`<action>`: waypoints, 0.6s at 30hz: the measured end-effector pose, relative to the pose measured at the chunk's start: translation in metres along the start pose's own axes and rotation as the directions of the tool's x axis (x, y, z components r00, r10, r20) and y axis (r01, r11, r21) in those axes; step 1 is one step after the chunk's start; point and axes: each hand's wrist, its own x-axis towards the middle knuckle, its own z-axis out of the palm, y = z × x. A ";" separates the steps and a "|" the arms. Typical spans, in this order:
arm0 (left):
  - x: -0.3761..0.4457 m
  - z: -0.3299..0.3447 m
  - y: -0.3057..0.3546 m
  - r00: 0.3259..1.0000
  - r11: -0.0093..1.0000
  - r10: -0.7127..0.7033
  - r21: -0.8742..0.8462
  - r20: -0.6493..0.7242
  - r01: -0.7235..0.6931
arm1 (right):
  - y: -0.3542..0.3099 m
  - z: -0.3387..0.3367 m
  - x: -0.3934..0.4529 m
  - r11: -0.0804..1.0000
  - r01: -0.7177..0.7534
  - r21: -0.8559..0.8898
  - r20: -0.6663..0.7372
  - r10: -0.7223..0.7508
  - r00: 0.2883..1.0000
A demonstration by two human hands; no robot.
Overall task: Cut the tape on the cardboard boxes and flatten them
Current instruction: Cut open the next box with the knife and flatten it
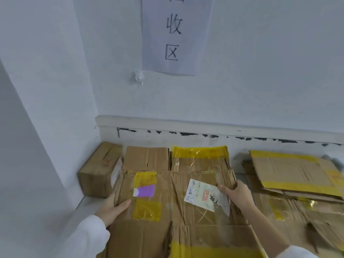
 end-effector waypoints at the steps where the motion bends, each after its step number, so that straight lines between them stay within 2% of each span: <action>1: 0.004 0.008 0.001 0.999 0.998 0.052 0.042 0.001 -0.052 | 0.002 -0.007 -0.003 0.999 -0.003 -0.034 -0.040 0.001 0.999; 4: 0.022 0.040 0.010 0.987 0.973 0.159 0.162 0.033 -0.163 | 0.012 -0.038 -0.010 0.995 0.009 -0.097 -0.186 -0.027 0.982; 7: 0.031 0.085 0.030 0.962 0.949 0.212 0.200 0.171 -0.244 | 0.029 -0.085 -0.013 0.966 -0.002 -0.258 -0.250 -0.065 0.966; 11: 0.045 0.167 0.069 0.899 0.824 0.302 0.388 0.317 -0.413 | 0.055 -0.157 -0.007 0.906 -0.114 -0.408 -0.348 -0.038 0.937; 14: 0.050 0.235 0.101 0.874 0.751 0.320 0.464 0.366 -0.470 | 0.077 -0.212 0.010 0.879 -0.171 -0.444 -0.384 -0.015 0.923; 18: 0.054 0.323 0.124 0.874 0.736 0.346 0.479 0.342 -0.479 | 0.111 -0.279 0.051 0.857 -0.208 -0.472 -0.397 0.004 0.918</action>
